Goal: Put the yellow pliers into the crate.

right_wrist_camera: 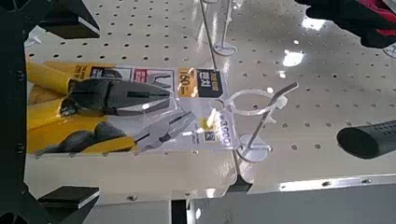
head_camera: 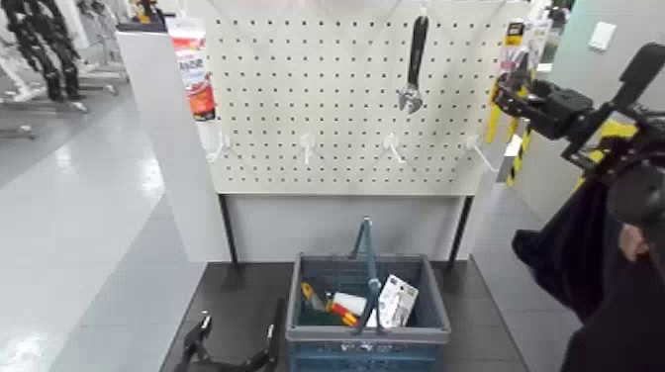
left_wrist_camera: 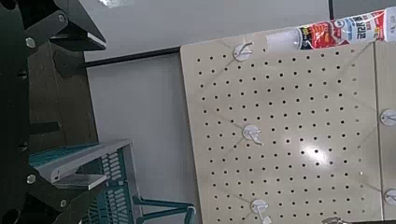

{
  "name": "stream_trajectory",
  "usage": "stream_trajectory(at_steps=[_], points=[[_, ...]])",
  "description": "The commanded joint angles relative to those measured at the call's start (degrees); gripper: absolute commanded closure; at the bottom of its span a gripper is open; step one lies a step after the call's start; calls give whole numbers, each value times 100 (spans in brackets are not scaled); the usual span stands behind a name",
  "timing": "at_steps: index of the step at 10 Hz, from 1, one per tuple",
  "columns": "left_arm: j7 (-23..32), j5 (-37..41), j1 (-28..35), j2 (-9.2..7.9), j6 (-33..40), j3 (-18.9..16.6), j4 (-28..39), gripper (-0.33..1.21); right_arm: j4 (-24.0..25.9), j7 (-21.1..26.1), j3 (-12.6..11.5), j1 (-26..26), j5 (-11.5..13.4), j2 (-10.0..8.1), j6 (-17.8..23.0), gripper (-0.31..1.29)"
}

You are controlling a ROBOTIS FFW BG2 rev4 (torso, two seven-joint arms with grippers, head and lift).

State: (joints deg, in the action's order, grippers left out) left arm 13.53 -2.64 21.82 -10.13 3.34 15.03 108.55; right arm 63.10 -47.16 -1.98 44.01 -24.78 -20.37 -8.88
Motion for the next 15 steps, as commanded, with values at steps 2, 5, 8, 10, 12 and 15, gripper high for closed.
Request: stream_trajectory(at_steps=[2, 5, 8, 10, 12, 15], points=[[0, 0, -2, 3, -18, 0, -1, 28, -79, -224, 198, 240, -185, -63, -149, 31], [0, 0, -2, -6, -35, -9, -1, 28, 18, -197, 198, 257, -142, -72, -316, 114], [0, 0, -20, -6, -35, -9, -10, 28, -9, -197, 189, 293, -142, -90, -334, 114], [0, 0, -20, -6, -35, 0, -10, 28, -9, -206, 207, 319, -142, -99, -334, 114], [0, 0, -28, -6, -35, 9, -10, 28, -9, -206, 233, 345, -142, -90, -325, 114], [0, 0, -2, -15, -26, -9, -1, 28, 387, -215, 75, 205, -124, -90, -439, 114]])
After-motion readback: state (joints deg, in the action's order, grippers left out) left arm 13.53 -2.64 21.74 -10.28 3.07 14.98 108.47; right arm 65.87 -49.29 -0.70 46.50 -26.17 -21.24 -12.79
